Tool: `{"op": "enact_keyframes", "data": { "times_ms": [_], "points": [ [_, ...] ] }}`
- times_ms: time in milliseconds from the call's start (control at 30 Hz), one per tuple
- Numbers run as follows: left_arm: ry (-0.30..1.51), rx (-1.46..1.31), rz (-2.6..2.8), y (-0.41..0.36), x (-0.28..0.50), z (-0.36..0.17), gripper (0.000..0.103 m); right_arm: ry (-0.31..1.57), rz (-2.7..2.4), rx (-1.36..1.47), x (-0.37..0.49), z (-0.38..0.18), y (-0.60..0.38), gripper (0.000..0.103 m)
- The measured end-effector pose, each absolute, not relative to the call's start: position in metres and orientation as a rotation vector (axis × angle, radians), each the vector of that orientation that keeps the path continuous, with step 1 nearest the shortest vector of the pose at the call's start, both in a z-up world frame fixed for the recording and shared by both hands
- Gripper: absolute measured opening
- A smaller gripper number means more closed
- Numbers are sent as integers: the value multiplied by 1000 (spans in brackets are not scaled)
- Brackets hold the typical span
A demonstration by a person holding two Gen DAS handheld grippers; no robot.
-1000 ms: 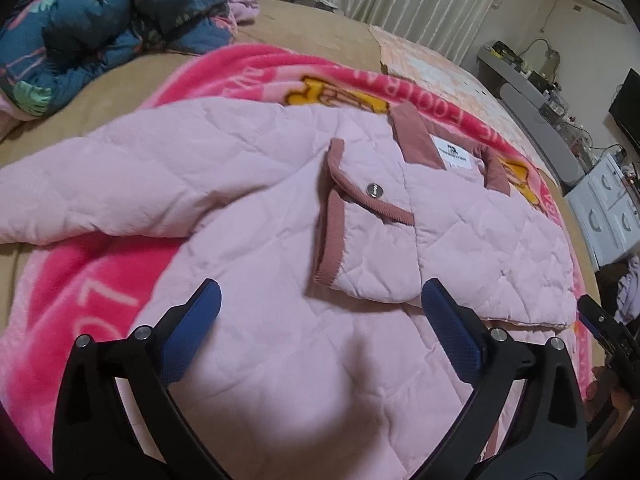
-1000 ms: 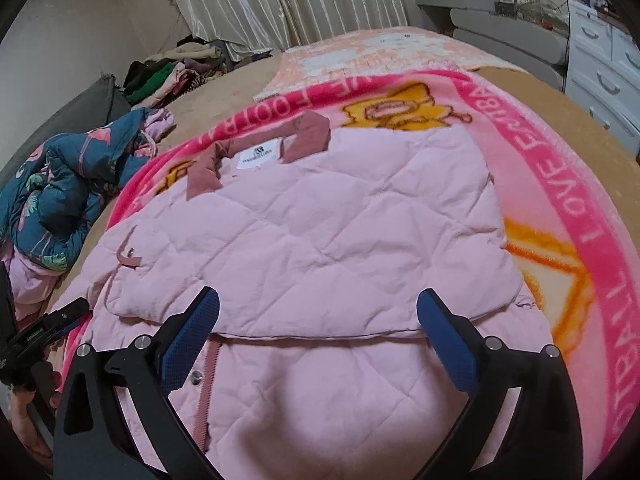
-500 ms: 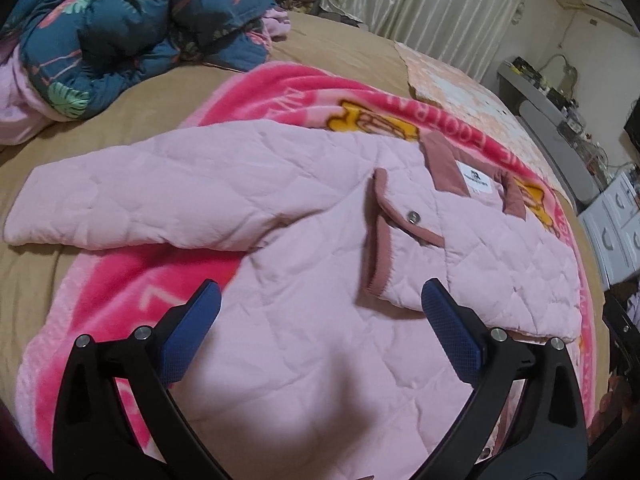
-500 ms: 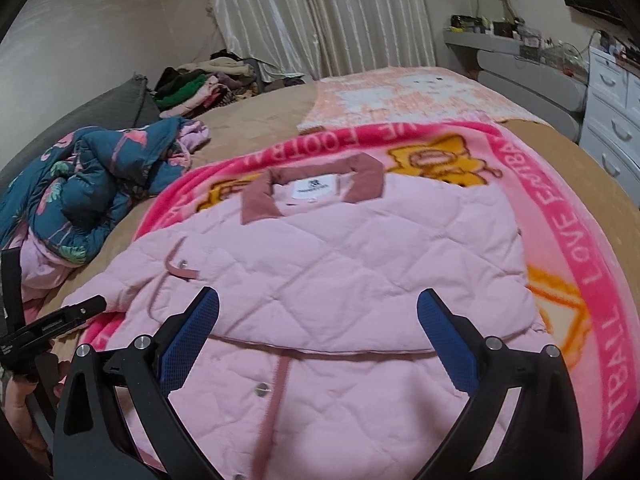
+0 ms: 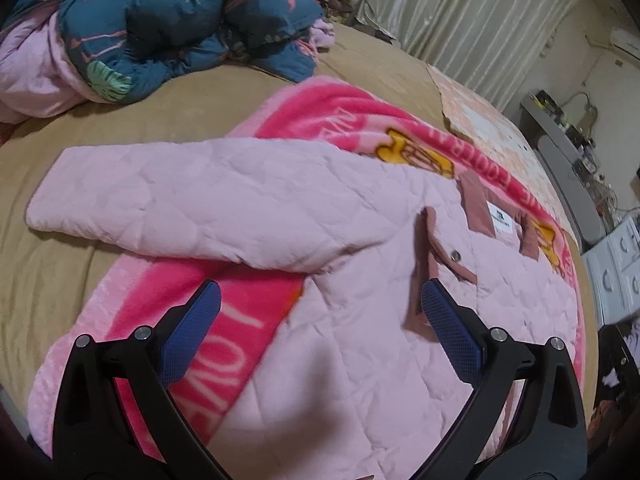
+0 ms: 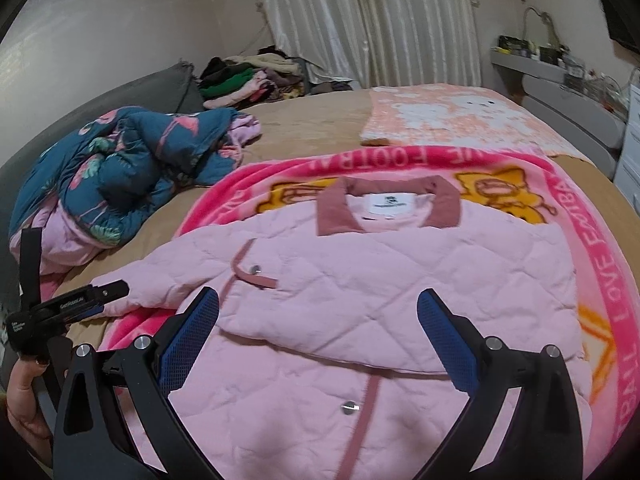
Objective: Fold large clothes
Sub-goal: 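Move the left tool to the other sleeve cuff and grasp it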
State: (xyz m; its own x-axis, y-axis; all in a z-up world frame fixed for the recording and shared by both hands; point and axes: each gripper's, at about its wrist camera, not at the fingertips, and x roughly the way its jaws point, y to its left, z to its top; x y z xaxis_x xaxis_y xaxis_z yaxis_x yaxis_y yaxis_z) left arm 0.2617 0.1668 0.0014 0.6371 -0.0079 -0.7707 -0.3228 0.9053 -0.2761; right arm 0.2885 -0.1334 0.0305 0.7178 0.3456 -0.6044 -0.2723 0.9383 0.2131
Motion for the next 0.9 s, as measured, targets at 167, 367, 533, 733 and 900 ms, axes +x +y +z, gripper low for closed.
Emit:
{"op": "enact_keyframes", "data": {
  "times_ms": [167,367,533,733,900],
  "points": [
    [860,-433,259,191,258,0,94,687,408,77,291,36,-97,99],
    [840,-476,329,220,251,-2,94,680,474,29,292,41,-55,99],
    [841,-536,392,246,246,-10,94,682,521,-11,295,41,-26,99],
    [848,-575,486,281,243,-20,94,695,576,-54,301,36,11,99],
    [852,-629,562,309,238,-30,94,709,619,-81,307,31,38,99]
  ]
}}
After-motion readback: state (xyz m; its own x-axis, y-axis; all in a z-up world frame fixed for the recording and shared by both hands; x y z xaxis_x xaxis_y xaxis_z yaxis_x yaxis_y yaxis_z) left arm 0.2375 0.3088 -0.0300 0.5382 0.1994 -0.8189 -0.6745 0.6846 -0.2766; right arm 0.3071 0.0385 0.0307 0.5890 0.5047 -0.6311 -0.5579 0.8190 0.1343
